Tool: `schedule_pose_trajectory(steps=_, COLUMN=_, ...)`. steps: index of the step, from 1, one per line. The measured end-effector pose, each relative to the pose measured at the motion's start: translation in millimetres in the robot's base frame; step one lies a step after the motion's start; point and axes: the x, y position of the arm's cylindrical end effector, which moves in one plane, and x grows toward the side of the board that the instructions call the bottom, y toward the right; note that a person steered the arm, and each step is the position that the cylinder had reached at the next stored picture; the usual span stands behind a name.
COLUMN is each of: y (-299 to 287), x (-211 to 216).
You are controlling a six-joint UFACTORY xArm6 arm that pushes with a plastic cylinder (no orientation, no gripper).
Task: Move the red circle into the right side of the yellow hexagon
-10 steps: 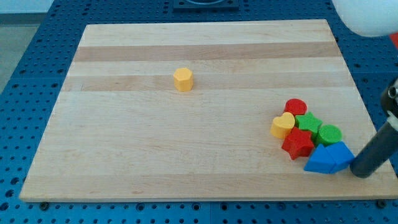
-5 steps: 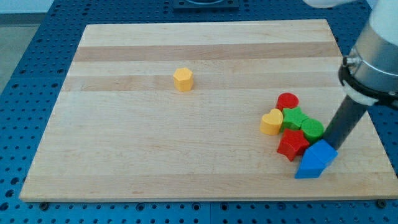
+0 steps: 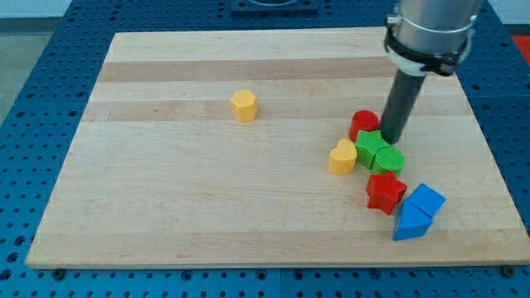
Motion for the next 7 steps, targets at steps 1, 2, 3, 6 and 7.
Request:
schedule_pose_trajectory(steps=1, y=-27, x=0)
schedule_pose_trajectory(steps=2, y=-44, x=-12)
schedule_pose_trajectory(steps=3, y=-57, x=-31)
schedule_pose_trajectory(steps=6, y=-78, x=-76)
schedule_pose_trajectory(steps=7, y=-78, x=-74)
